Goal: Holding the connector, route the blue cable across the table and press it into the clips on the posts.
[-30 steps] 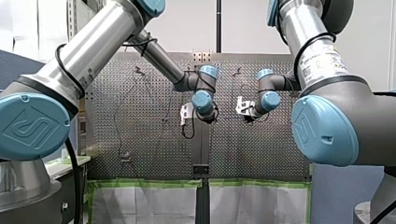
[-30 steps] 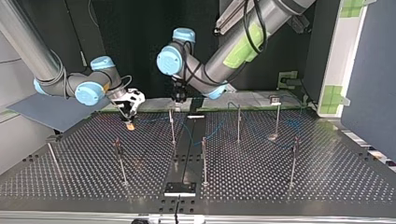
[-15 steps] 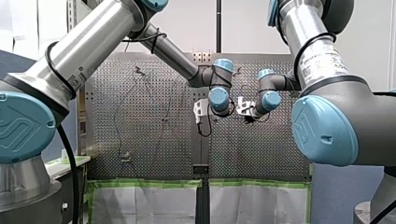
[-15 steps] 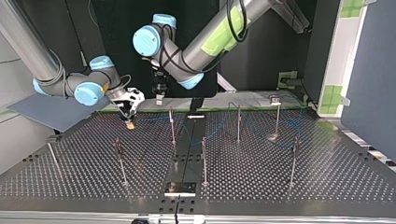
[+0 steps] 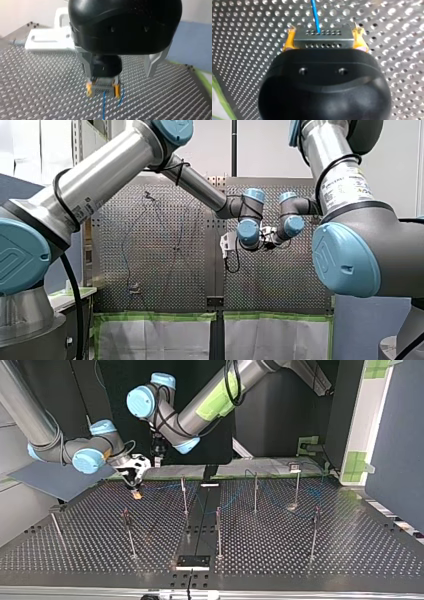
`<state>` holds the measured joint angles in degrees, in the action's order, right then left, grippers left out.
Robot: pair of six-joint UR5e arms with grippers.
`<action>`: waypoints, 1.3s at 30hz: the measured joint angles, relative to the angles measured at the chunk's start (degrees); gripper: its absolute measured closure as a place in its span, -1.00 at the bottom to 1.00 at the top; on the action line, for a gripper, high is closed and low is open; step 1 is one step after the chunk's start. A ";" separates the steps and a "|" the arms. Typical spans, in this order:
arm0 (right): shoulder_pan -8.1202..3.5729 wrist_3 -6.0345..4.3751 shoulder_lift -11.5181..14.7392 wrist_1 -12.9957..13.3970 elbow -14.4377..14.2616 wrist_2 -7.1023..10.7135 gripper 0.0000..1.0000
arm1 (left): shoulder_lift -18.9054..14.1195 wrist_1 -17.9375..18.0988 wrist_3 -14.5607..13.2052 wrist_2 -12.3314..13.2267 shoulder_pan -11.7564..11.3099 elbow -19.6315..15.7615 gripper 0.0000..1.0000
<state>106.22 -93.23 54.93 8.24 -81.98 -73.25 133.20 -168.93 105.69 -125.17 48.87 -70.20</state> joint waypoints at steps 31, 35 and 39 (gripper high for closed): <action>-2.02 -0.51 1.55 -0.02 -1.64 3.08 1.00 | 10.50 -4.30 2.25 -0.45 -3.52 15.61 -1.00; -2.03 -0.51 1.56 0.02 -1.65 3.17 1.00 | 11.95 -3.93 2.71 -1.29 -3.26 17.74 -1.00; -1.99 -0.53 1.57 0.03 -1.64 3.19 1.00 | 12.28 -3.08 3.05 -2.48 -3.26 19.40 -1.00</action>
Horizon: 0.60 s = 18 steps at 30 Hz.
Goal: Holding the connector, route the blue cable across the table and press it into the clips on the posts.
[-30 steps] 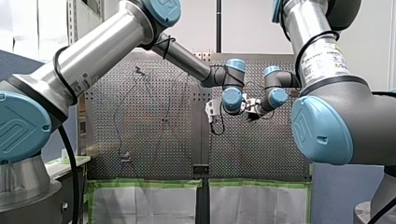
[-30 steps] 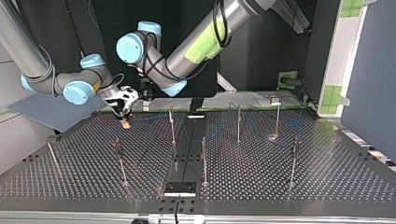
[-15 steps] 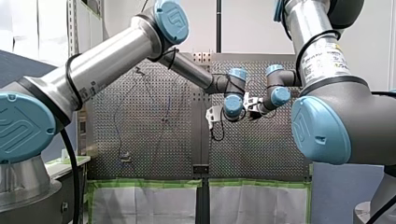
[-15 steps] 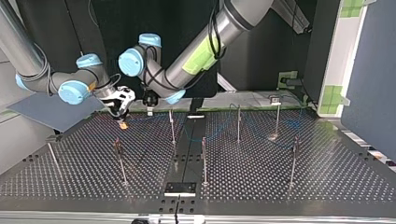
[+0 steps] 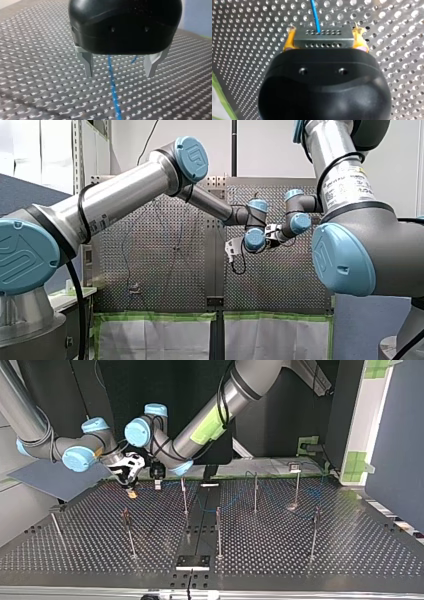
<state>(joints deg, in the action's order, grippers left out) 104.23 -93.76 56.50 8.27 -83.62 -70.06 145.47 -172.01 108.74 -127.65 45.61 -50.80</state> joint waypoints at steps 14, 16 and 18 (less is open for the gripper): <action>0.09 -0.02 -0.01 0.05 0.01 0.00 1.00 | 2.61 0.70 0.62 -0.85 -0.94 1.48 -1.00; 0.11 -0.03 -0.01 0.06 0.02 0.00 1.00 | 2.78 0.93 0.69 -0.91 -1.13 1.95 -1.00; 0.11 -0.03 -0.01 0.07 0.03 0.09 1.00 | 2.86 0.97 0.69 -1.05 -1.31 2.65 -1.00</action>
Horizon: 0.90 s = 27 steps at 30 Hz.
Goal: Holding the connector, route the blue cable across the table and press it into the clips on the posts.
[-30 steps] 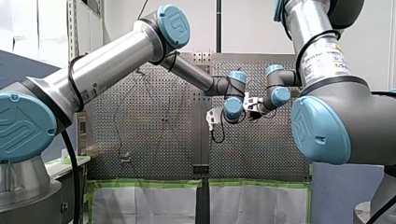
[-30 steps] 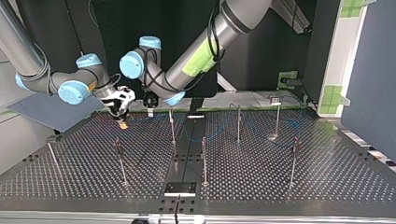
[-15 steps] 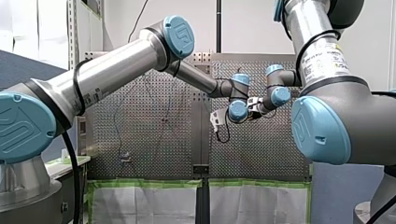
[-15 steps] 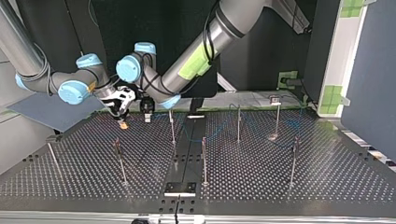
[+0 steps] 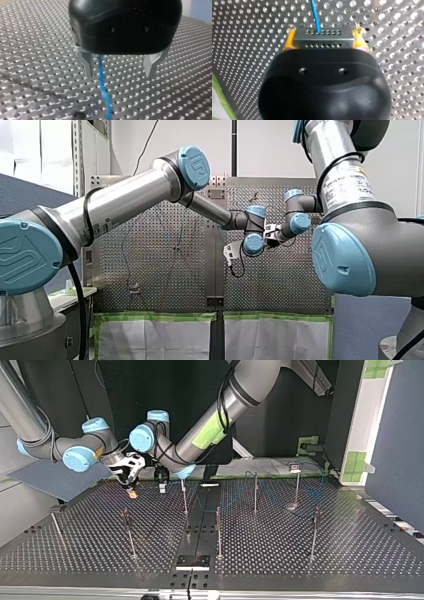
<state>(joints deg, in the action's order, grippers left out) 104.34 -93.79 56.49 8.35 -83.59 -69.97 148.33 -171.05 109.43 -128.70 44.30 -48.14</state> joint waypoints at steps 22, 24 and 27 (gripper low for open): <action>-0.05 0.13 0.10 0.02 0.03 0.77 1.00 | -0.05 -2.33 -1.07 -3.07 0.69 1.23 1.00; -0.03 0.18 0.17 -0.01 0.03 0.81 1.00 | -0.09 -2.39 -0.97 -3.16 0.76 1.25 1.00; -0.03 0.49 0.25 -0.13 0.07 0.85 1.00 | -0.18 -2.97 -0.75 -3.53 0.98 1.39 1.00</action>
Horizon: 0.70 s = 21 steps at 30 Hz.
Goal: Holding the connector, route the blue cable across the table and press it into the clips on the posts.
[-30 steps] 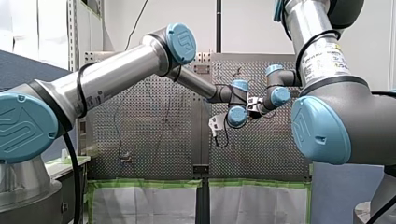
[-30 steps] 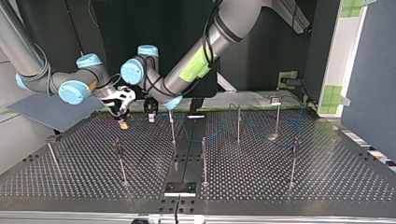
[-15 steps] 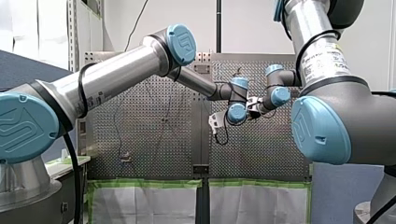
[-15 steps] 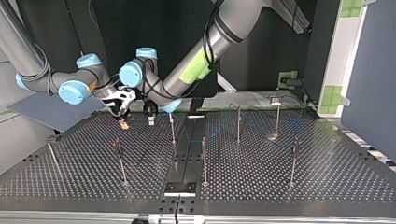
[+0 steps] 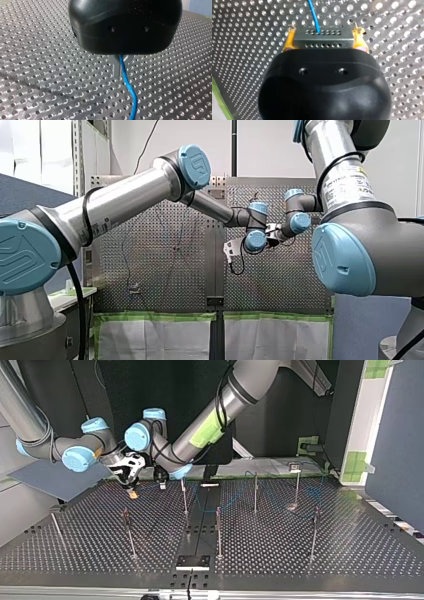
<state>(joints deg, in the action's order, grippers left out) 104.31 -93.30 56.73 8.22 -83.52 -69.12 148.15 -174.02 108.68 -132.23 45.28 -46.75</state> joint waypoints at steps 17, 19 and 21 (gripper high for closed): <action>-0.16 -2.69 3.98 -0.50 0.30 0.37 1.00 | -6.99 -8.17 2.58 -7.97 3.11 0.00 1.00; -0.17 -3.69 5.00 -0.75 0.36 1.05 1.00 | -7.87 -9.03 2.51 -8.86 3.33 -0.01 1.00; -0.22 -4.45 6.10 -1.27 0.43 1.97 1.00 | -8.87 -10.02 2.22 -9.84 3.61 -0.02 1.00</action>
<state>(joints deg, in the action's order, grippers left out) 104.09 -97.75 62.83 6.95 -83.09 -67.15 139.28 -184.04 110.89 -142.08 48.89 -46.76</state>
